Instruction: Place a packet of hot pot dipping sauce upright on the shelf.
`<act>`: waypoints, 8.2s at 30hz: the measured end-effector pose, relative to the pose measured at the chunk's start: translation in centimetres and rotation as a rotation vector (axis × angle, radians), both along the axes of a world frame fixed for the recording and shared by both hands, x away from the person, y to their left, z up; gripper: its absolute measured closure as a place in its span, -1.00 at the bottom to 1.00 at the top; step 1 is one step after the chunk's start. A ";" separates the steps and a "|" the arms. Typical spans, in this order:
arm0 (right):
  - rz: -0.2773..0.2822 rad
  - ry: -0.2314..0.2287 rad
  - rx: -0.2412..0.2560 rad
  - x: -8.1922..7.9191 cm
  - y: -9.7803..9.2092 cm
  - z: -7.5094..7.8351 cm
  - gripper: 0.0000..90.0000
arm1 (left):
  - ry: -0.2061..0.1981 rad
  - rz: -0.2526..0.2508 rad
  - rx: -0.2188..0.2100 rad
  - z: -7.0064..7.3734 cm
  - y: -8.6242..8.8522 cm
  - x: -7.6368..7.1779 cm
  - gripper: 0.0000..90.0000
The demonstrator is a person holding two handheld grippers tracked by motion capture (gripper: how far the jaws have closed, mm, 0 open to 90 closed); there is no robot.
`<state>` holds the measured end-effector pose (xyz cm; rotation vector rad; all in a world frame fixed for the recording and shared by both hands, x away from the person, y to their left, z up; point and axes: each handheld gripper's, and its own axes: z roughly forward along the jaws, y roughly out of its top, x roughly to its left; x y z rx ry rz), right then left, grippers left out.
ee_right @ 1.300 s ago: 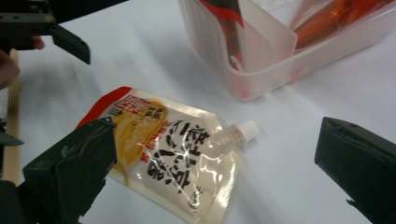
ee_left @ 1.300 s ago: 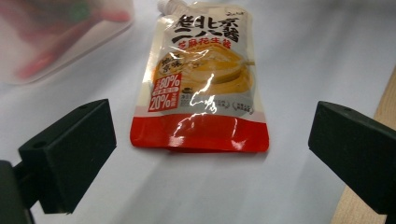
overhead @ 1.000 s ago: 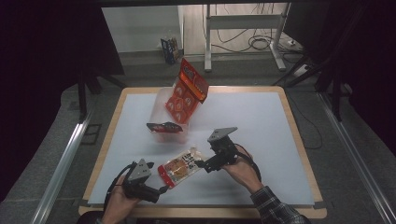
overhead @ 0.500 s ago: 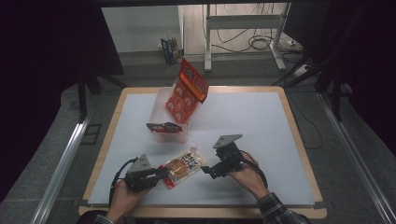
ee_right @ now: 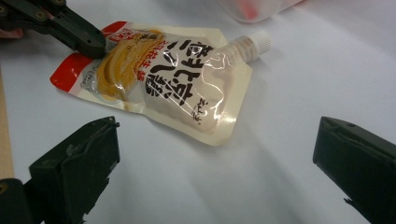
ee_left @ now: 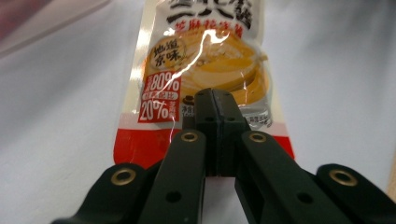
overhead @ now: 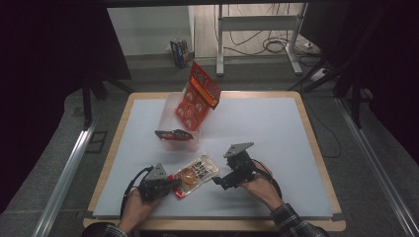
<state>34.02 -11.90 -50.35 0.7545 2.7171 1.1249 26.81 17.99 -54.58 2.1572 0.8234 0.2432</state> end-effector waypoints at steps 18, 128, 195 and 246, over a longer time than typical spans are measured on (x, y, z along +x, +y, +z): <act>0.002 0.088 -0.011 0.4 2.5 -1.7 -0.87 | 0.025 0.054 0.008 -0.2 0.4 -0.4 1.00; 0.040 -0.041 0.002 9.1 3.3 10.9 0.95 | -0.073 0.102 0.054 1.0 0.2 -1.7 -1.00; 0.154 -0.051 0.003 12.9 13.9 7.9 0.94 | -0.048 0.080 0.097 0.7 -0.2 -1.7 -1.00; 0.067 -0.049 0.054 13.4 12.3 7.9 -0.72 | -0.032 0.069 0.126 0.4 -0.4 -1.7 -1.00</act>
